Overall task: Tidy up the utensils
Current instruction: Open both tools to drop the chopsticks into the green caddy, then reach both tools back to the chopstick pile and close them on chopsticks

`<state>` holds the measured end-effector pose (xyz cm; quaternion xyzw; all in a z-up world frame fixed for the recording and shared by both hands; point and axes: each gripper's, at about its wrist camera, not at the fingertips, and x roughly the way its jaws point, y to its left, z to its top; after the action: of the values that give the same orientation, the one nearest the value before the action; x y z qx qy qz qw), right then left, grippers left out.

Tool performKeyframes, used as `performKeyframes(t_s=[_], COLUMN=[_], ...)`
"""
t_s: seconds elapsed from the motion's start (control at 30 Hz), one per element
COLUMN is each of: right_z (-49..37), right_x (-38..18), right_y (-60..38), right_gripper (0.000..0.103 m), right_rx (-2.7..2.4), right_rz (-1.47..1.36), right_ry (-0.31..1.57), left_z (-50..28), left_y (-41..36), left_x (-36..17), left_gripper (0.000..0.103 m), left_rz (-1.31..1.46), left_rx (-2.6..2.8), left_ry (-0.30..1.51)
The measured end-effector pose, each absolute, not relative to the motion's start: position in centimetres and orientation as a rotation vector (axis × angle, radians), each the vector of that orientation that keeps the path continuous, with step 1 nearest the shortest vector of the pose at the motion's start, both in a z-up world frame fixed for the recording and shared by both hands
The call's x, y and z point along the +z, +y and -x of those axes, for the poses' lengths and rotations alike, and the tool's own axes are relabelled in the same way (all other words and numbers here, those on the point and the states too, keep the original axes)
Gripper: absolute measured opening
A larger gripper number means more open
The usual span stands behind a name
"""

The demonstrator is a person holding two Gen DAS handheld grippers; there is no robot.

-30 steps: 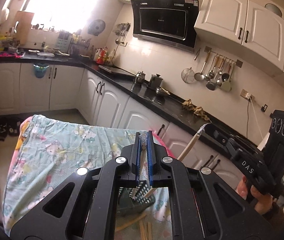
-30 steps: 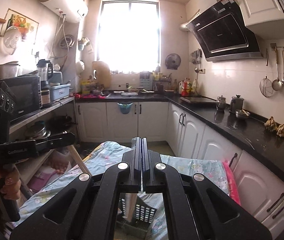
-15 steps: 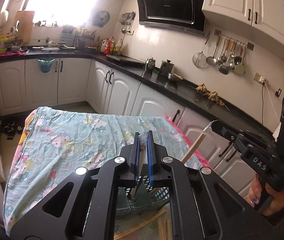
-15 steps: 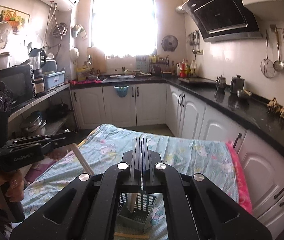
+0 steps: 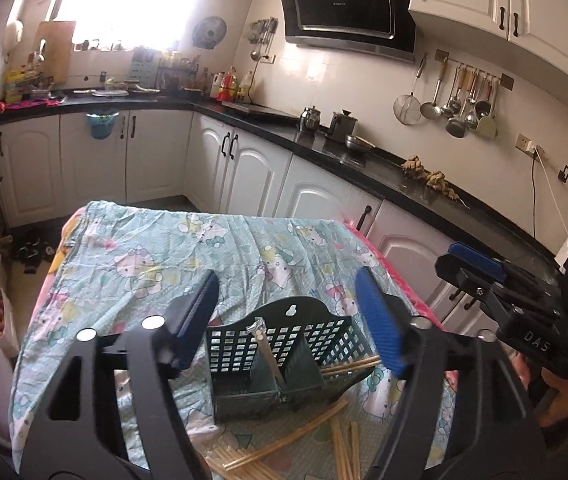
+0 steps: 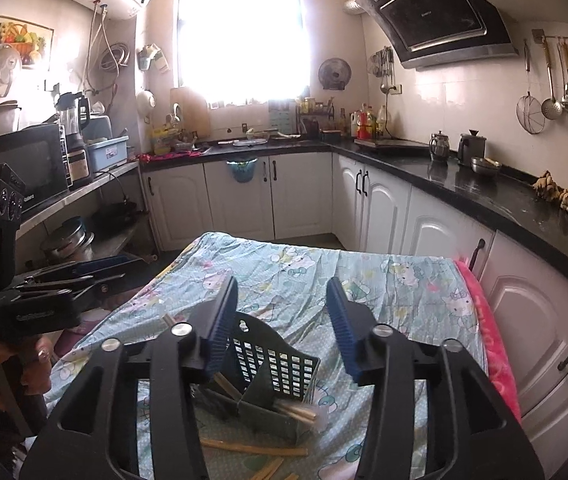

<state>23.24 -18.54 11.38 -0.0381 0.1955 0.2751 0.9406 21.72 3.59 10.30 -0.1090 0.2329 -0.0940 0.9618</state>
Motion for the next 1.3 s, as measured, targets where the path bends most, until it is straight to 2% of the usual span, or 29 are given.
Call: performKeyframes(t_s=[0.07, 0.23, 0.47, 1.3], right_z=[-22.7, -21.1, -18.9, -13.8], right_x=[11.5, 12.2, 12.5, 7.9], right_y=[-18.7, -19.2, -19.6, -16.9], right_gripper=[0.052, 0.060, 0.065, 0.065], right_rx=[0.562, 0.567, 0.570, 0.640], right_rz=[0.082, 0.076, 0.081, 0.172], right_ry=[0.387, 0.358, 0.330, 0.408], left_z=[-21.2, -19.8, -17.8, -12.8], left_y=[3.9, 4.5, 5.5, 7.3], left_x=[10.5, 11.0, 11.3, 6.4], left_gripper=[0.076, 0.092, 0.092, 0.092], left_rz=[0.227, 0.243, 0.269, 0.319], left_rx=[-0.186, -0.168, -0.156, -0.109], left_ry=[0.462, 0.434, 0.407, 0.482])
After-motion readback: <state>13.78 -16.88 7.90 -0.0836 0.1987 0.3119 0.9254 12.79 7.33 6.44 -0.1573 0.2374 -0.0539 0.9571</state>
